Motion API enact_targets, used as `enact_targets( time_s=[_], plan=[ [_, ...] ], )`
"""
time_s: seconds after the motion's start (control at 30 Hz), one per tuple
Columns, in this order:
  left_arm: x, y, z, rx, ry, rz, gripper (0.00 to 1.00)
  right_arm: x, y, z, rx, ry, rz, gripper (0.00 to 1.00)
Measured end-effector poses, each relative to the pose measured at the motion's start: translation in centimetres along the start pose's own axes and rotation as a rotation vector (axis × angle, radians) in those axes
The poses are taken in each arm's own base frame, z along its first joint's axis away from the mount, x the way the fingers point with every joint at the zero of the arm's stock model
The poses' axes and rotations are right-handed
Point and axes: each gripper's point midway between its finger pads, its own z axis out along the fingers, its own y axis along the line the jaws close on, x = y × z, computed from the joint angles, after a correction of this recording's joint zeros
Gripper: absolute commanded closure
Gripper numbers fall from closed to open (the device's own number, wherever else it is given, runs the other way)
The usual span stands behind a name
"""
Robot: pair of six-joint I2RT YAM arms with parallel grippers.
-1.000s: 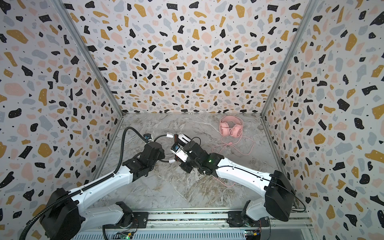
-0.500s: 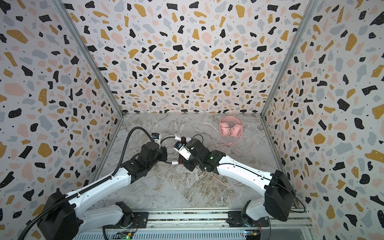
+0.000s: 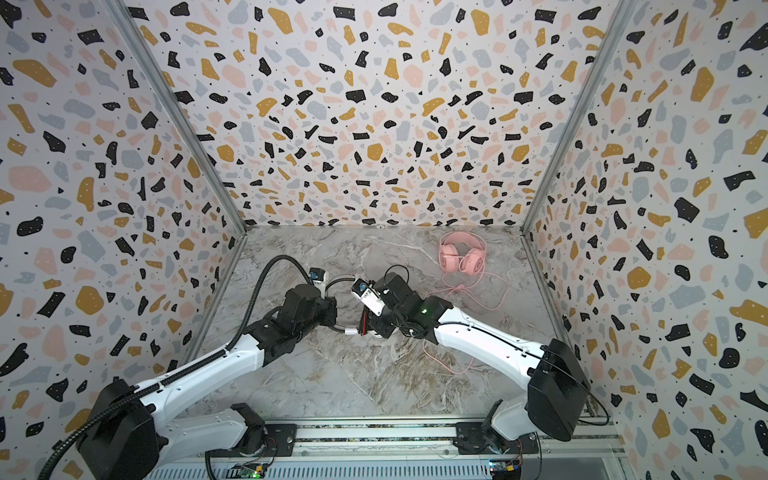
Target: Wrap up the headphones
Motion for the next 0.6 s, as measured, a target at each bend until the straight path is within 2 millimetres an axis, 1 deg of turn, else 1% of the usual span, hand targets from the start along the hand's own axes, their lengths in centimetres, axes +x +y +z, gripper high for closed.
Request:
enact_targets(
  time_s=[0.23,0.27,0.33,0.43,0.6],
  plan=[
    [-0.5,-0.5,-0.7,0.04,-0.013,-0.002,1.0,0.1,-0.1,0.2,0.002,0.005,-0.001,0.81],
    [-0.5,-0.6,-0.9,0.05,-0.016,0.002,1.0,0.2,-0.2,0.3,0.002,0.007,0.0,0.8],
    [-0.6,-0.8,-1.2,0.064,-0.02,0.009,1.0,0.2,-0.3,0.5,0.007,0.012,0.001,0.73],
    [-0.4,-0.8,-1.4,0.068,-0.018,0.01,1.0,-0.1,-0.7,0.7,0.021,0.009,0.005,0.65],
    [-0.3,-0.9,-1.4,0.076,-0.013,0.01,1.0,-0.2,-1.1,0.7,0.037,0.005,0.005,0.59]
  ],
)
